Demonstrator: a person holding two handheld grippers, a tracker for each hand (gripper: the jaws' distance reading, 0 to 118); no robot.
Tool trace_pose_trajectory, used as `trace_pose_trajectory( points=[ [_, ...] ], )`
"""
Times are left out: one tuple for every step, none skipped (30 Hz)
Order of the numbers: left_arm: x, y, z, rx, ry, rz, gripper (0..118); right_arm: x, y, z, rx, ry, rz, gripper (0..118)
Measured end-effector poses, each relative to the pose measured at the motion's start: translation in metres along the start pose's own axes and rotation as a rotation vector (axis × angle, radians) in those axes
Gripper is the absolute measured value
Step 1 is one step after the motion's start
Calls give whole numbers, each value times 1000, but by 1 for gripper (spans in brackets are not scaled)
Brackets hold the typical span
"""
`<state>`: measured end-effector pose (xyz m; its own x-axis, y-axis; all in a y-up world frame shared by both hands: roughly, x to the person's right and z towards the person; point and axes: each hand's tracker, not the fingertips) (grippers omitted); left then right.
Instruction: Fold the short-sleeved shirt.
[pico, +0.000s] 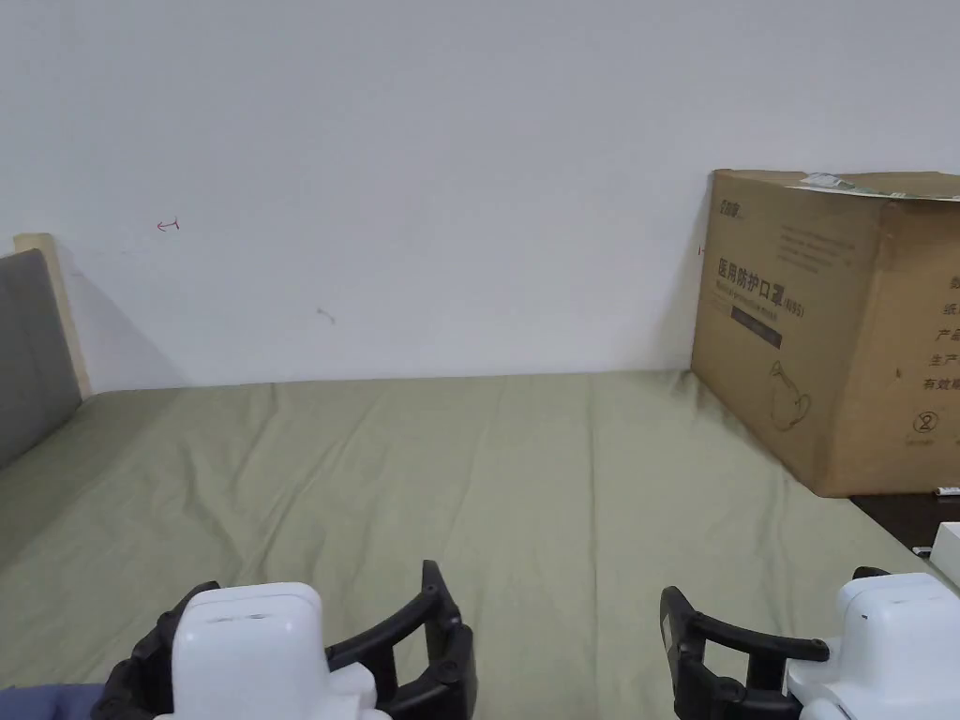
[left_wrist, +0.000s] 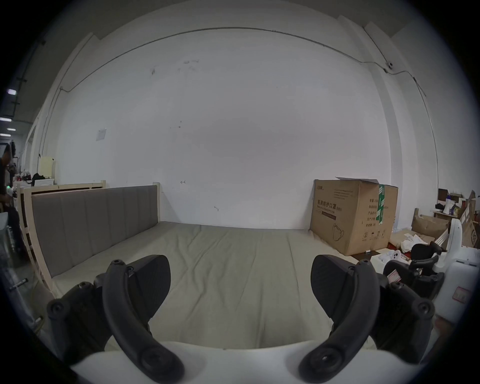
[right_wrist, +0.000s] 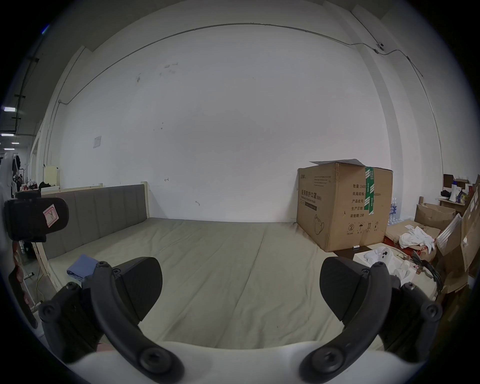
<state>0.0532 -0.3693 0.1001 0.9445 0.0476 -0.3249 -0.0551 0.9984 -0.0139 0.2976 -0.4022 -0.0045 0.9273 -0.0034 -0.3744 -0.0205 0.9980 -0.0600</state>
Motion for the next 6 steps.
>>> trace_pose_trajectory(
  points=[
    [4,1,1,8,-2,-3,111,0,-1,0,-3,-3,1,118],
    [7,2,3,15,-7,-15,111,0,-1,-1,-8,-6,3,118],
    [10,4,3,19,-9,-21,111,1,-1,-3,-10,-9,1,118],
    [15,6,3,9,5,-49,111,1,-1,-3,-10,-11,-5,118],
    [17,8,1,3,13,-55,111,2,-1,-2,-11,-11,-11,118],
    [19,10,0,-9,15,-59,111,2,-2,-3,-10,-11,-15,118]
  ],
)
